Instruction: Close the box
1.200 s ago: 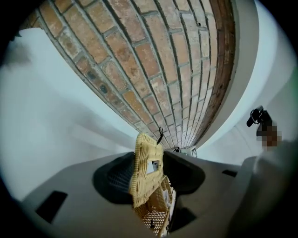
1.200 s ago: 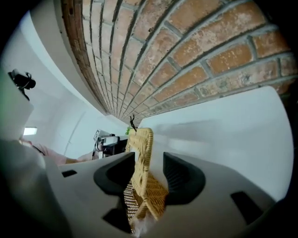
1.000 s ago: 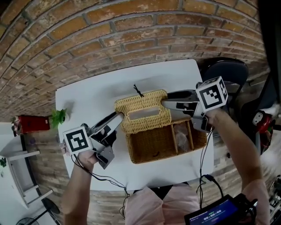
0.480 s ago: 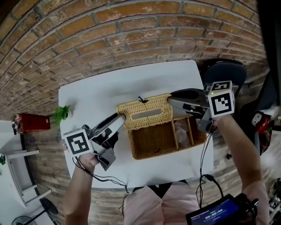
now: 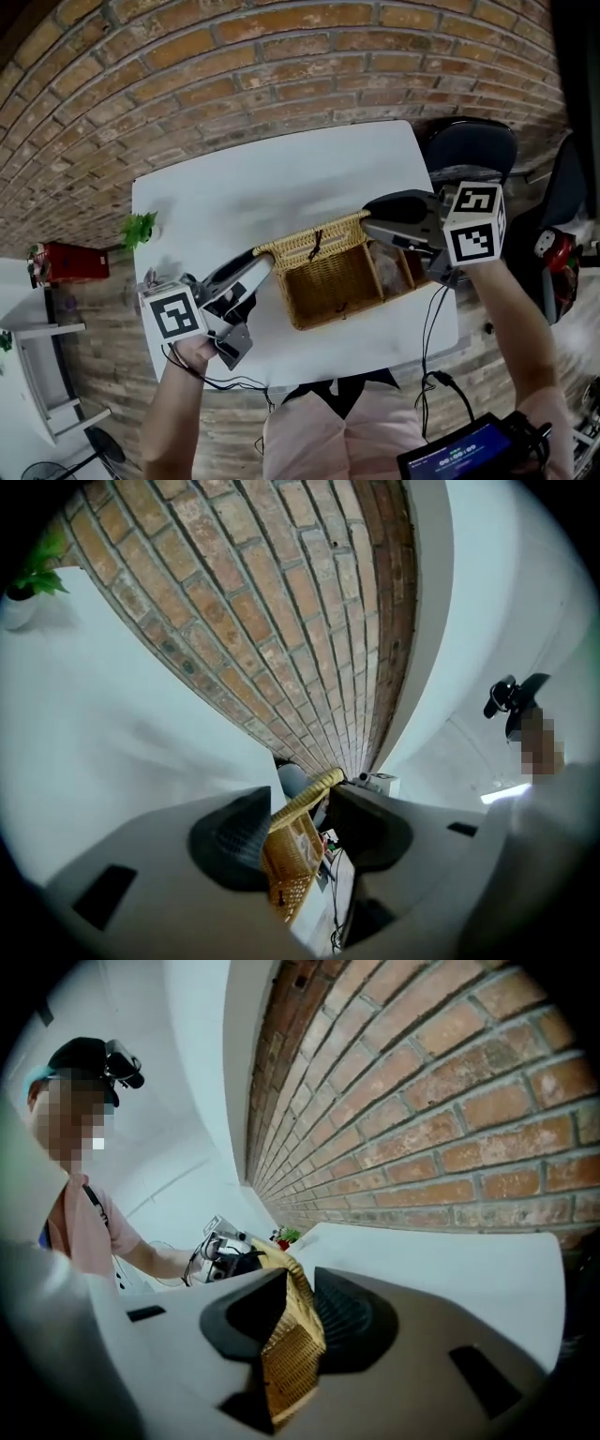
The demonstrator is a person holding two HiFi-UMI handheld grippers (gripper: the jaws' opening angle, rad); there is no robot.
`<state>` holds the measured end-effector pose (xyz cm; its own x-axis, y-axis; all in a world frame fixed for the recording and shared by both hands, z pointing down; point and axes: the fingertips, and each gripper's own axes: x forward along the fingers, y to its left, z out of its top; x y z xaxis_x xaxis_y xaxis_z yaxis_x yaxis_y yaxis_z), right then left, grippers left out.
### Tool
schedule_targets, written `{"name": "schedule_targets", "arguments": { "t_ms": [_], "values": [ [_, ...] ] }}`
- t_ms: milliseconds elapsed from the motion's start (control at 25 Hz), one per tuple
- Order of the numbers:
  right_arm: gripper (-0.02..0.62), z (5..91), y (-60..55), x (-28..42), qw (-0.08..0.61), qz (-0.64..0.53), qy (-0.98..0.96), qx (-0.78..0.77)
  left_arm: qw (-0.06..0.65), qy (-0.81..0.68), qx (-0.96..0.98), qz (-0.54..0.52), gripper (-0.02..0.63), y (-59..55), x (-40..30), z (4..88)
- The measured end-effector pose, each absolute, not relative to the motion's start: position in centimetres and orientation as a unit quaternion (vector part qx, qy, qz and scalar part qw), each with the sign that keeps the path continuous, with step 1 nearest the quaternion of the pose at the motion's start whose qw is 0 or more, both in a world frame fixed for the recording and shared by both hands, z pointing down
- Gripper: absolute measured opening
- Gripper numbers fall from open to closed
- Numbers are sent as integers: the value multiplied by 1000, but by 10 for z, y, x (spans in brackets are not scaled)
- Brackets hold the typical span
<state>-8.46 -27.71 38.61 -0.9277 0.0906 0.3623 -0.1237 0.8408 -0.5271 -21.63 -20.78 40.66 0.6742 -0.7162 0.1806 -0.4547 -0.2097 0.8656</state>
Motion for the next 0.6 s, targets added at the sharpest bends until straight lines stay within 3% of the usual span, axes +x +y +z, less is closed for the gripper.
{"name": "schedule_targets", "arguments": {
  "t_ms": [600],
  "values": [
    [89,383,-234,-78,190,147,-967,81,487,-400,768,-114,201,-149,-203,408]
  ]
}}
